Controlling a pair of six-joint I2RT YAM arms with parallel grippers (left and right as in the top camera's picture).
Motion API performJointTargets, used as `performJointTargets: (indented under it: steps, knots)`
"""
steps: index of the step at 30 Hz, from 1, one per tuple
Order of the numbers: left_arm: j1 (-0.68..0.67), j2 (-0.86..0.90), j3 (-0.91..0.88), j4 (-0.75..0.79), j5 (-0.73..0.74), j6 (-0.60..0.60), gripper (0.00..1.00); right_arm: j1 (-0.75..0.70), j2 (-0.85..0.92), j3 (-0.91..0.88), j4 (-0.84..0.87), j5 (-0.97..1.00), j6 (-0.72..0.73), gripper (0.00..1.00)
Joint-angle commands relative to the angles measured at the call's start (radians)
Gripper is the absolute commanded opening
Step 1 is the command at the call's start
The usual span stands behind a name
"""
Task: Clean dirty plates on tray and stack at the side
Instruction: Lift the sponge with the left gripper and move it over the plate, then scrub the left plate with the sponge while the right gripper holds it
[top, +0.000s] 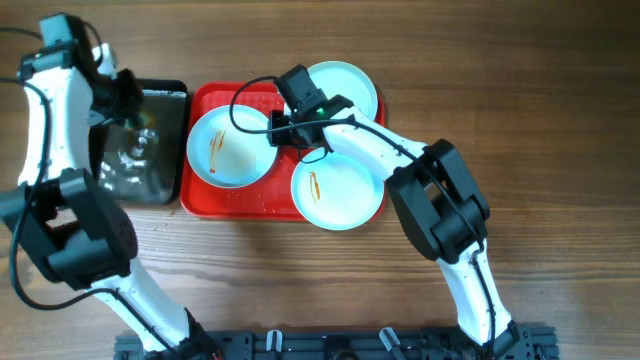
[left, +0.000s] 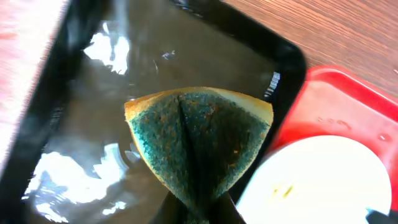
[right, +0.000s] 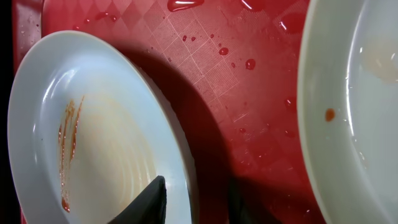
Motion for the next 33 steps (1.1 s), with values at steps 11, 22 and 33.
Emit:
performJointTargets:
  steps: [11,22,33]
  knots:
    - [-0.068,-0.002,-0.011,0.011,-0.056,0.020,0.04,-0.001,0.019,0.014,-0.013,-0.013,-0.010,0.04]
    - [-0.289,0.082,-0.221,0.201,0.187,0.067,0.04,-0.002,0.019,0.014,-0.014,-0.017,-0.010,0.04]
    - [-0.338,0.159,-0.258,-0.043,-0.004,-0.439,0.04,-0.002,0.019,0.014,-0.013,-0.018,-0.010,0.04]
